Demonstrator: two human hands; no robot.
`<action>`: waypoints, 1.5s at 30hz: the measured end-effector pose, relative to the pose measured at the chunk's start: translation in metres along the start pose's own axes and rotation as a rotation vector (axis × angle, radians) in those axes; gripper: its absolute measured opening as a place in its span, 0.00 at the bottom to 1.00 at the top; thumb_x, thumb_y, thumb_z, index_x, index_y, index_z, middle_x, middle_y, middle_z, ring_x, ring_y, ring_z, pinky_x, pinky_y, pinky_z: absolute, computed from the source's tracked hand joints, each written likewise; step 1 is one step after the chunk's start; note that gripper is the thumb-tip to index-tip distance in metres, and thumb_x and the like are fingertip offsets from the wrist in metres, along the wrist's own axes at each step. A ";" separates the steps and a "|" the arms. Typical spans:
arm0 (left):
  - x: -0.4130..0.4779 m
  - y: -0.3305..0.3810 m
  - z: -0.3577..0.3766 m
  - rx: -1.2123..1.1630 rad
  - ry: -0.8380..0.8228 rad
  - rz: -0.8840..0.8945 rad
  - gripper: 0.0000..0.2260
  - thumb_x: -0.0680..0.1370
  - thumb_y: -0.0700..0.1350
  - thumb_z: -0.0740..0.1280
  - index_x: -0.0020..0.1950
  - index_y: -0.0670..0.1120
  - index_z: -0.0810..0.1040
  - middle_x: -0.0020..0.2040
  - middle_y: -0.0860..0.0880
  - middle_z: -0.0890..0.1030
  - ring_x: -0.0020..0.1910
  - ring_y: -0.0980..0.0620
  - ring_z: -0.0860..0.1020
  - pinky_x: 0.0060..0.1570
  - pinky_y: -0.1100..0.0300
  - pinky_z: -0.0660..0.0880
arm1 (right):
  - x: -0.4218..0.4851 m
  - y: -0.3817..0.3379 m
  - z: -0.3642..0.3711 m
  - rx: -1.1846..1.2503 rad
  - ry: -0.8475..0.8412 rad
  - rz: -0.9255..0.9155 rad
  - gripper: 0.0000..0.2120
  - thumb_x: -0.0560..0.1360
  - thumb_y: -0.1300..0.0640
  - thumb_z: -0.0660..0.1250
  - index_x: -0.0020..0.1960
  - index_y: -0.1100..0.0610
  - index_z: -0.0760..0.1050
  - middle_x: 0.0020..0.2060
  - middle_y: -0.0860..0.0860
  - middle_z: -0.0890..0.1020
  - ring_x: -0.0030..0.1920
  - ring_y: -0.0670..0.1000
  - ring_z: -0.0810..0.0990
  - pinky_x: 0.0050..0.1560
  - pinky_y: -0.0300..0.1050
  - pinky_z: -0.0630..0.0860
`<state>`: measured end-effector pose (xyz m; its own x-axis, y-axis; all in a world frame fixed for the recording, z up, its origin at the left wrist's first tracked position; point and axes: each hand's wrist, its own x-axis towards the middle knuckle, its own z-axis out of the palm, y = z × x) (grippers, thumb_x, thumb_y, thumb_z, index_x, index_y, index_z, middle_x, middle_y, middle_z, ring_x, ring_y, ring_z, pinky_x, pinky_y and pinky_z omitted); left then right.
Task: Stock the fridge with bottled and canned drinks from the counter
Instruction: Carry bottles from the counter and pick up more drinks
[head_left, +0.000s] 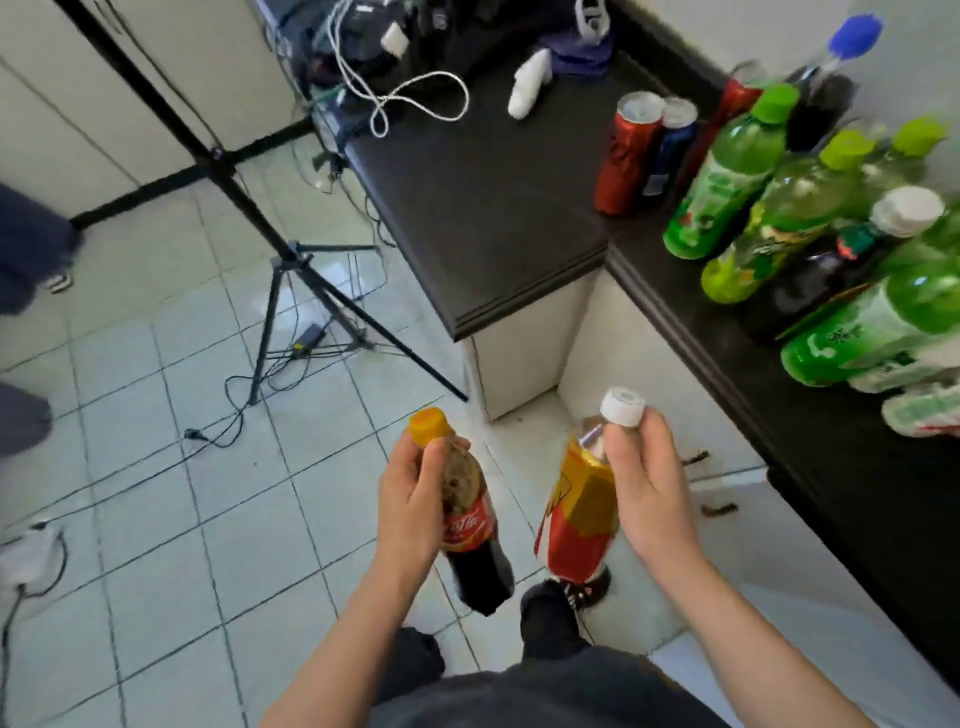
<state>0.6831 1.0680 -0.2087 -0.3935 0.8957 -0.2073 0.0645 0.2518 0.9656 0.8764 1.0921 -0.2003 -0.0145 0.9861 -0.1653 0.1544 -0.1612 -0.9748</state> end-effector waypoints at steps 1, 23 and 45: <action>-0.001 -0.002 -0.019 -0.008 0.030 0.006 0.16 0.75 0.53 0.57 0.48 0.43 0.77 0.41 0.53 0.83 0.40 0.60 0.80 0.39 0.71 0.75 | -0.002 -0.004 0.020 -0.022 -0.018 -0.009 0.14 0.74 0.37 0.57 0.50 0.47 0.70 0.37 0.50 0.77 0.34 0.43 0.75 0.35 0.36 0.74; -0.176 -0.116 -0.548 -0.318 1.115 -0.019 0.18 0.70 0.64 0.60 0.50 0.54 0.76 0.46 0.59 0.83 0.47 0.61 0.80 0.45 0.70 0.75 | -0.202 -0.078 0.572 -0.146 -0.863 -0.217 0.07 0.72 0.48 0.57 0.44 0.48 0.72 0.34 0.40 0.76 0.34 0.36 0.73 0.35 0.29 0.70; -0.376 -0.158 -0.974 -0.222 1.920 -0.002 0.10 0.76 0.54 0.58 0.47 0.52 0.77 0.41 0.57 0.83 0.44 0.57 0.81 0.47 0.64 0.76 | -0.576 -0.149 1.058 0.018 -1.792 -0.525 0.06 0.71 0.48 0.58 0.45 0.42 0.72 0.39 0.37 0.77 0.43 0.40 0.75 0.43 0.29 0.70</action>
<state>-0.0725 0.3348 -0.1304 -0.7295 -0.6809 0.0655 0.0244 0.0699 0.9973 -0.1831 0.5067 -0.1187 -0.9422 -0.2790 0.1853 -0.2189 0.0946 -0.9711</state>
